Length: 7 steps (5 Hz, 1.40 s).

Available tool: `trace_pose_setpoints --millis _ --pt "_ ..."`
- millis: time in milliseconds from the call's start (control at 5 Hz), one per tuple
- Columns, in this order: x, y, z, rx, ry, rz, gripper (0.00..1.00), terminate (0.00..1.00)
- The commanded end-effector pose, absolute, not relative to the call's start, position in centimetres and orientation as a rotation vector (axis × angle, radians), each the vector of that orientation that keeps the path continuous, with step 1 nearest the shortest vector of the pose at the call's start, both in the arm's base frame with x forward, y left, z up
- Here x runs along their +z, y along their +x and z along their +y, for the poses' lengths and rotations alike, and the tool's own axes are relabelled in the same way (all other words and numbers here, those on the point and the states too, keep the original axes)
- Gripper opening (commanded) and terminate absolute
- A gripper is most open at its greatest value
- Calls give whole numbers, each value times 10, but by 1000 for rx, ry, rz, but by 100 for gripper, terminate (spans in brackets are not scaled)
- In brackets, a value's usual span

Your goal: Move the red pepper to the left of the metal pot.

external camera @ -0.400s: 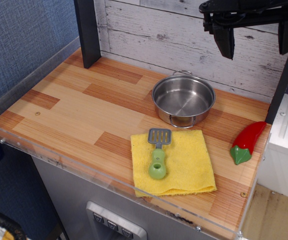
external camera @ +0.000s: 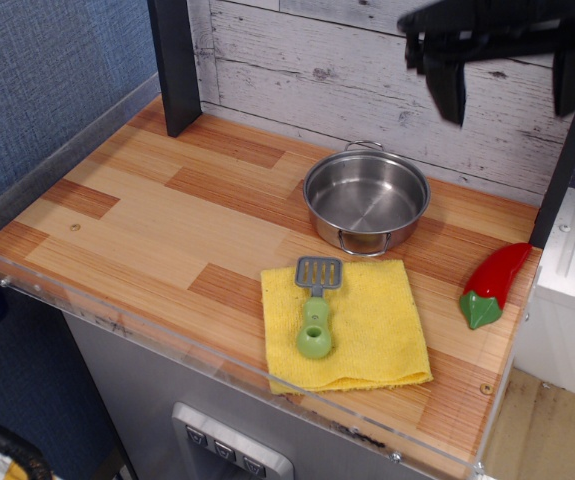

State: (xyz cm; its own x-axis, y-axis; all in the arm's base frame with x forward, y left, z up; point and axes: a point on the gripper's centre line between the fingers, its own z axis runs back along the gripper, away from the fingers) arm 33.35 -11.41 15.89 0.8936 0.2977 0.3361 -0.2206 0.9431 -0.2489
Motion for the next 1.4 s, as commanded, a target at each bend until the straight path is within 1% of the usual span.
trace_pose_setpoints --millis 0,200,400,600,800,1000,1200 --pt "144 326 -115 236 -197 -383 100 0" --pt "134 324 -112 182 -159 -413 100 0" --pt "115 322 -108 123 -103 -401 100 0" --pt "102 327 -112 107 -99 -398 100 0" --pt "85 333 -117 109 -125 -354 100 0" --pt "63 337 -124 101 -141 -302 100 0" --pt "45 342 -130 103 -133 -263 100 0"
